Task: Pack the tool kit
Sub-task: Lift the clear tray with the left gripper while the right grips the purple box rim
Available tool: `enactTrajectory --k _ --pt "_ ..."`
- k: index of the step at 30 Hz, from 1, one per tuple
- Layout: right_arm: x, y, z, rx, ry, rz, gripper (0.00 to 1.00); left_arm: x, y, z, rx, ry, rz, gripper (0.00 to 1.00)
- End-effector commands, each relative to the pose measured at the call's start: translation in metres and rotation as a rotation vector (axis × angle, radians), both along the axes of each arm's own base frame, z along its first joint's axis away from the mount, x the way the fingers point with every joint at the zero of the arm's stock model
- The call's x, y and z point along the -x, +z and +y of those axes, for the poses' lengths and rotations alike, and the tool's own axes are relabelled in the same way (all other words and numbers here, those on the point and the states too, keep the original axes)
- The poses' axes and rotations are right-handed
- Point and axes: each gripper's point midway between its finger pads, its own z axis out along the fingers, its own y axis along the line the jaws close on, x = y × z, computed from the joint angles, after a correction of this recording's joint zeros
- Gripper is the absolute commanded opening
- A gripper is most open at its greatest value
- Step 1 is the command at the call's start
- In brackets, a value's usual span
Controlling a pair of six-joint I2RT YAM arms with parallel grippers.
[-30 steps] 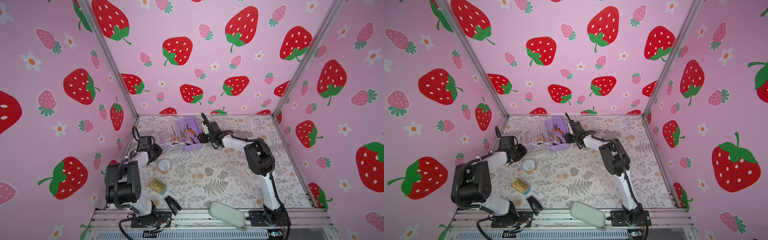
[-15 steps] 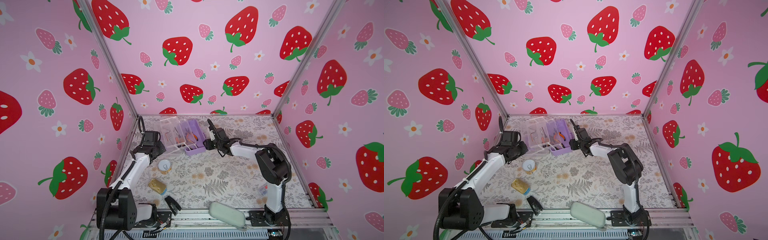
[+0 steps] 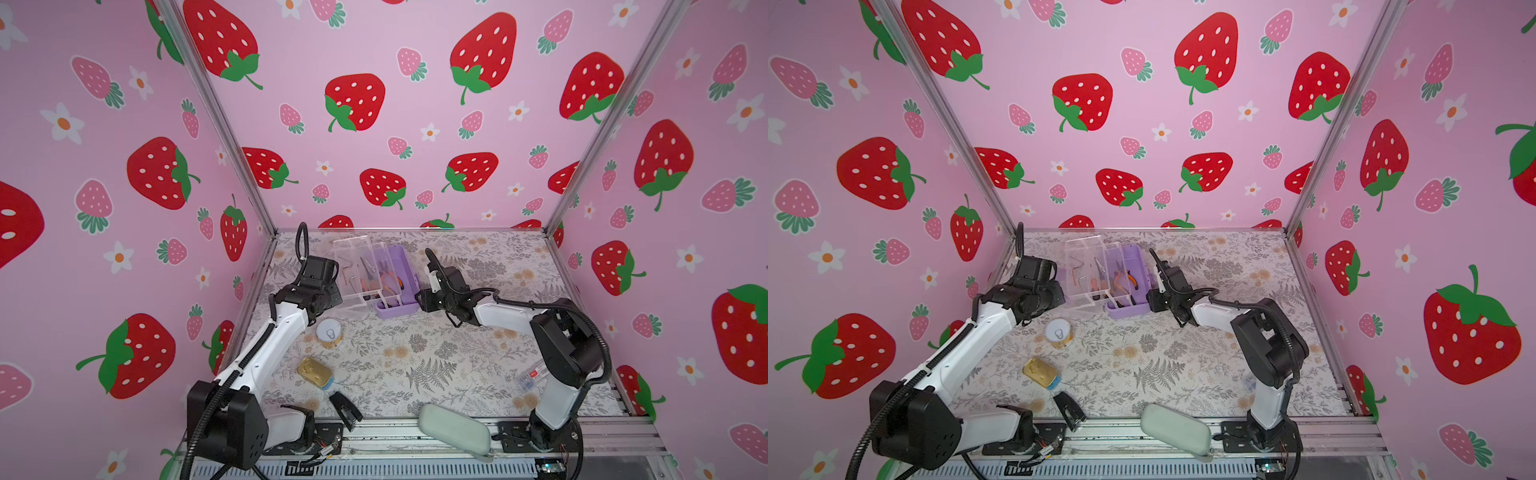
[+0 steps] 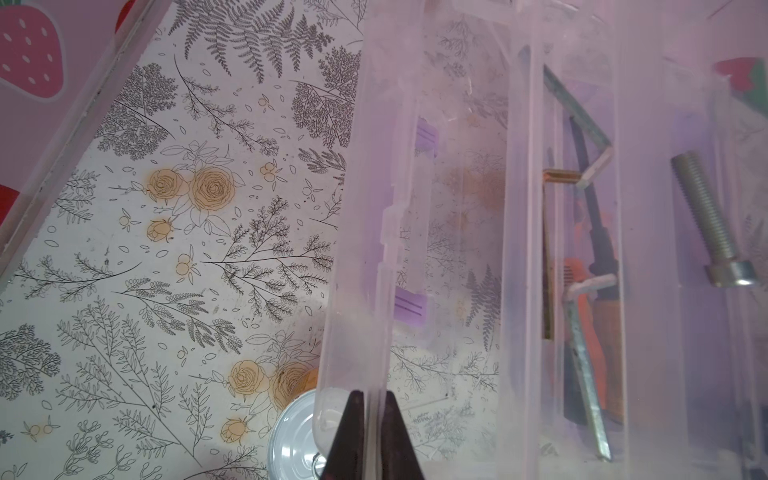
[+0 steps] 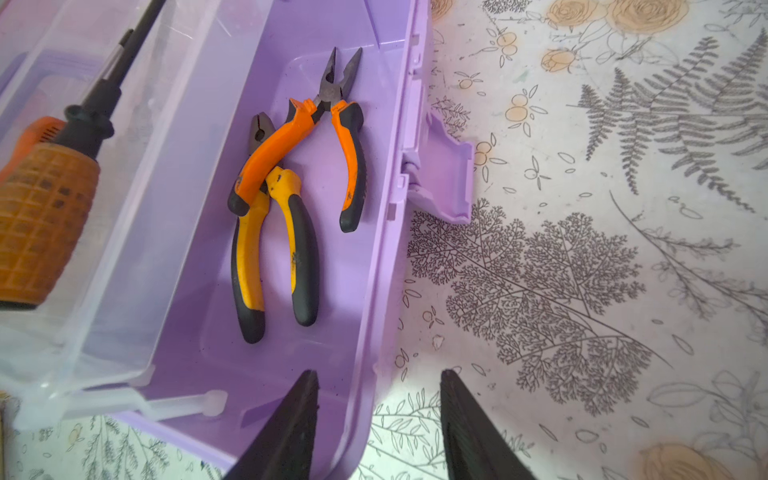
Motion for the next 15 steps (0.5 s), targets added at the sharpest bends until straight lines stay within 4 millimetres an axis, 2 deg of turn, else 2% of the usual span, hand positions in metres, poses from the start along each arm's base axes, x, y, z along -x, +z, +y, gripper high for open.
enactTrajectory --k 1,8,15 --pt "0.023 -0.03 -0.016 0.083 0.0 0.092 0.49 -0.019 0.064 -0.008 0.062 0.023 -0.195 0.07" --pt "0.025 -0.032 -0.017 0.089 0.006 0.093 0.49 -0.017 0.086 -0.03 0.057 -0.024 -0.256 0.07" --pt "0.024 -0.032 -0.014 0.085 0.012 0.095 0.49 -0.013 0.086 -0.042 -0.006 -0.057 -0.239 0.07"
